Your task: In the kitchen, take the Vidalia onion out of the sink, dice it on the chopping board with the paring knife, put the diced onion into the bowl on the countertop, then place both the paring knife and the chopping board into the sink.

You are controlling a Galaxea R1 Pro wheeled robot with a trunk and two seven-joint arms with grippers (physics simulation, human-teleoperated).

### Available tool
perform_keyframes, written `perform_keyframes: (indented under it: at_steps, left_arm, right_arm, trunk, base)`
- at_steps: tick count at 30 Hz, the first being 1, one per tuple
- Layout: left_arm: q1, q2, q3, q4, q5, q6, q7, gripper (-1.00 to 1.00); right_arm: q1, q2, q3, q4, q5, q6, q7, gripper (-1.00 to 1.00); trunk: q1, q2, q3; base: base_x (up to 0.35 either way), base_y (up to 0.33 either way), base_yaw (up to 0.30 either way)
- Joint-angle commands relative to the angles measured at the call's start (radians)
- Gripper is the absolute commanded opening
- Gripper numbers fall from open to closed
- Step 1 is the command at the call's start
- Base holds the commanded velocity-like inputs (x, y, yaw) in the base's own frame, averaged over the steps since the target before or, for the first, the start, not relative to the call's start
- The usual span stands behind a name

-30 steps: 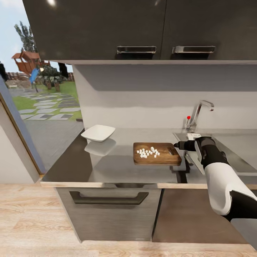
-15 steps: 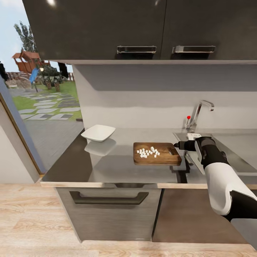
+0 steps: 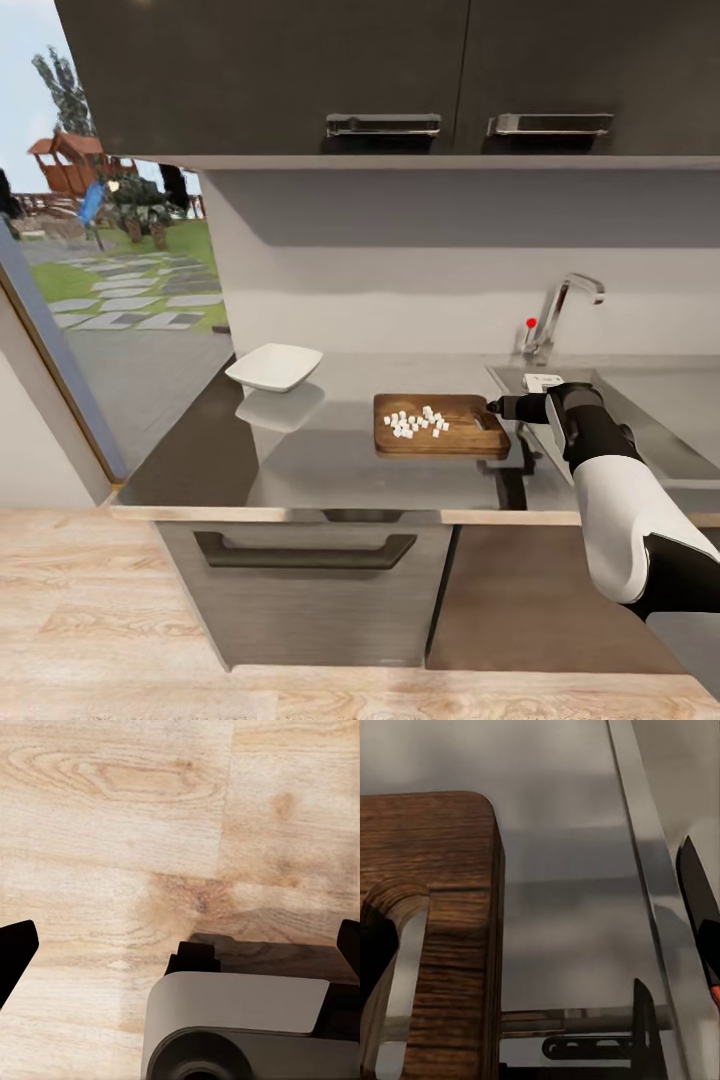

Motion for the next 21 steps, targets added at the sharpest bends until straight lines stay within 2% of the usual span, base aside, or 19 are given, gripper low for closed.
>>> perform_keyframes:
  at_steps: [1, 21]
  left_arm:
    - [-0.002, 0.000, -0.001, 0.004, 0.007, -0.007, -0.001, 1.00]
    - [-0.002, 0.000, -0.001, 0.004, 0.007, -0.007, -0.001, 1.00]
  right_arm:
    - [-0.001, 0.001, -0.004, -0.001, 0.010, 0.003, 0.009, 1.00]
    - [-0.001, 0.001, -0.003, -0.001, 0.010, 0.002, 0.009, 1.00]
  trunk:
    - [0.000, -0.001, -0.003]
    - [0.000, -0.001, -0.034]
  base:
    - [0.000, 0.000, 0.000]
    - [0.000, 0.000, 0.000]
